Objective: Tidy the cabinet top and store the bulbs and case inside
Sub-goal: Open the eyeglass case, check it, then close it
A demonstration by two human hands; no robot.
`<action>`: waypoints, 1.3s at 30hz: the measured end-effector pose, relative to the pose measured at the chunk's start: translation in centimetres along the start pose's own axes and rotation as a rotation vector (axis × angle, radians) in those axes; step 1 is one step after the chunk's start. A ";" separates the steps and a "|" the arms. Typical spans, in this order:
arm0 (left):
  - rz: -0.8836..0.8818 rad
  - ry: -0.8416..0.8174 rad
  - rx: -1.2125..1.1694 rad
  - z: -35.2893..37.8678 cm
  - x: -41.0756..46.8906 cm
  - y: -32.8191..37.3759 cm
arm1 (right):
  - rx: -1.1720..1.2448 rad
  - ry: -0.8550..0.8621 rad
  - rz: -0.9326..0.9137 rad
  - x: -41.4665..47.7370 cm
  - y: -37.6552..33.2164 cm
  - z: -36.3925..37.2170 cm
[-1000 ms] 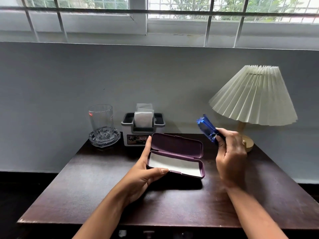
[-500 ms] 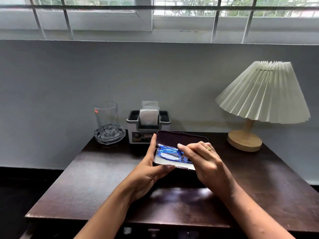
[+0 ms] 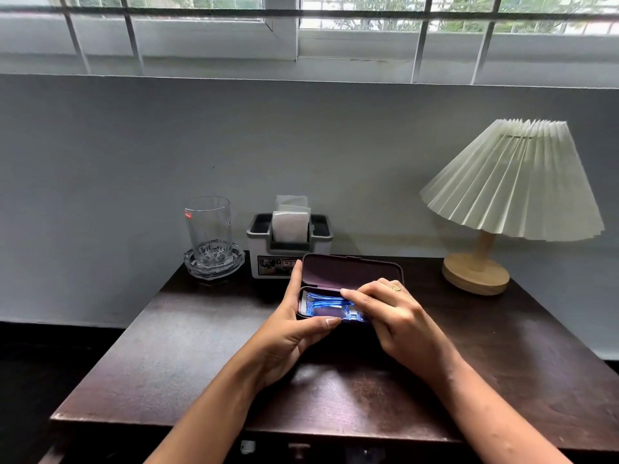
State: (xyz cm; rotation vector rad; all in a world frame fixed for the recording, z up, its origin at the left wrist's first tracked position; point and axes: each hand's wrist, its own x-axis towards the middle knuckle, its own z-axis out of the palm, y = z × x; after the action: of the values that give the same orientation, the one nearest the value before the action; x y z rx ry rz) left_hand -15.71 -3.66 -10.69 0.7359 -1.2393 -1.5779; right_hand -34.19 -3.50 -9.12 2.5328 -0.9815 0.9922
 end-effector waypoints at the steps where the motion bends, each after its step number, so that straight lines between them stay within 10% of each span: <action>1: 0.001 0.004 -0.002 0.0 0.0 0.0 | 0.010 -0.013 0.001 0.0 0.0 0.0; 7: 0.027 0.012 -0.006 0.3 0.0 0.0 | 0.089 0.150 0.075 0.0 -0.1 -0.7; 11: 0.024 0.004 -0.010 0.3 -0.2 0.2 | 0.311 0.403 0.455 0.1 1.1 -0.4; 16: 0.005 -0.013 -0.035 0.2 -0.3 0.3 | 0.724 0.277 0.815 -0.1 2.0 0.1; 27: 0.069 0.009 -0.114 0.4 -0.4 0.6 | 1.591 0.142 0.826 -0.2 1.6 -1.3; 39: 0.085 0.099 -0.205 0.7 -0.1 0.8 | 1.692 0.073 0.739 -0.1 1.8 -1.4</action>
State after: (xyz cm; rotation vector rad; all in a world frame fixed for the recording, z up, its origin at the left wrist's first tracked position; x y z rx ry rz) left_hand -15.99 -3.29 -9.74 0.6141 -1.0064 -1.5523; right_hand -36.20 -4.17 -8.20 3.0189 -1.3830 3.1504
